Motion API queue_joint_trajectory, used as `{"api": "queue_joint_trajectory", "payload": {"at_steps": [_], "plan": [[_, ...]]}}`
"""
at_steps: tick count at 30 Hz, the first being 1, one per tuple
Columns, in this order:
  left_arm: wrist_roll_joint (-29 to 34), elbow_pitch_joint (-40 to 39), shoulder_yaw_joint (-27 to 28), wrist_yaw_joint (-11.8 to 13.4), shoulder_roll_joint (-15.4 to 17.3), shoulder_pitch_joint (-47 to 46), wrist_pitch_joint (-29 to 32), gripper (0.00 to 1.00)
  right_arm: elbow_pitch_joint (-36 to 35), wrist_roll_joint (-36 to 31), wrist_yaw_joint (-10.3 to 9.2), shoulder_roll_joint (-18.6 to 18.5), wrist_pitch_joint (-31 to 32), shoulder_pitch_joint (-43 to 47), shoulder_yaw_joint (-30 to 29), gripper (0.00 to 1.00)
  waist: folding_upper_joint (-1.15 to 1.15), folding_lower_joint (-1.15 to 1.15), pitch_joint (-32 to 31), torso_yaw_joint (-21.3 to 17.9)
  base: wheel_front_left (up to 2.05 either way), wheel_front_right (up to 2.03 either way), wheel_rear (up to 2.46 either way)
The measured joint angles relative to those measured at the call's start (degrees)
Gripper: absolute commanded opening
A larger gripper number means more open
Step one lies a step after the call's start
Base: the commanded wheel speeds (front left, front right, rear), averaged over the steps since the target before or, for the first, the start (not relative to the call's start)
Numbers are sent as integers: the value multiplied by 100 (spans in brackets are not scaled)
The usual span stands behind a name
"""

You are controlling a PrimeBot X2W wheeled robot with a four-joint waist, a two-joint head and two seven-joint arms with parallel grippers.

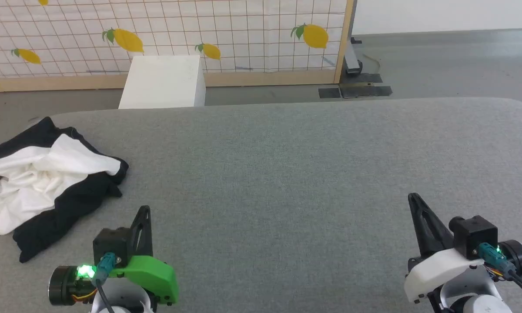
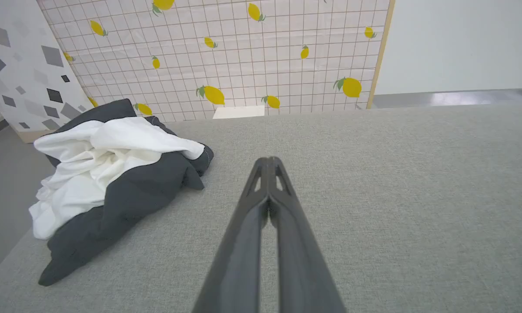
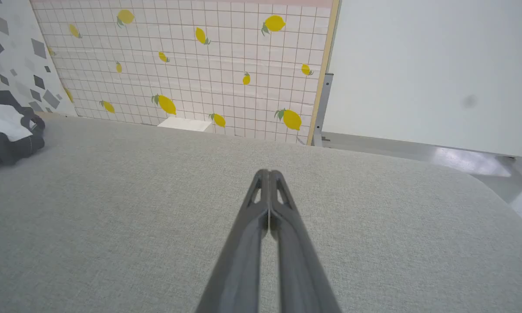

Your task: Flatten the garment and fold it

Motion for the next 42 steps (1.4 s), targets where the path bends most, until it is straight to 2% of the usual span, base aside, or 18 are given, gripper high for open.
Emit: {"api": "queue_joint_trajectory", "payload": {"at_steps": [18,19,30,42], "plan": [[0,0,0,0,0,0,0,0,0,0,0,0,0,0,0,0,0,0,0,0,0,0,0],[0,0,-2,0,0,0,0,100,0,0,0,0,0,0,-1,100,0,0,0,0,0,0,0],[-56,36,-68,3,1,8,-27,100,18,12,0,-1,-13,1,-7,100,0,0,0,7,0,0,0],[-151,130,-175,154,4,6,-181,100,59,24,0,-1,-96,1,-24,100,0,0,-2,208,0,0,0]]}}
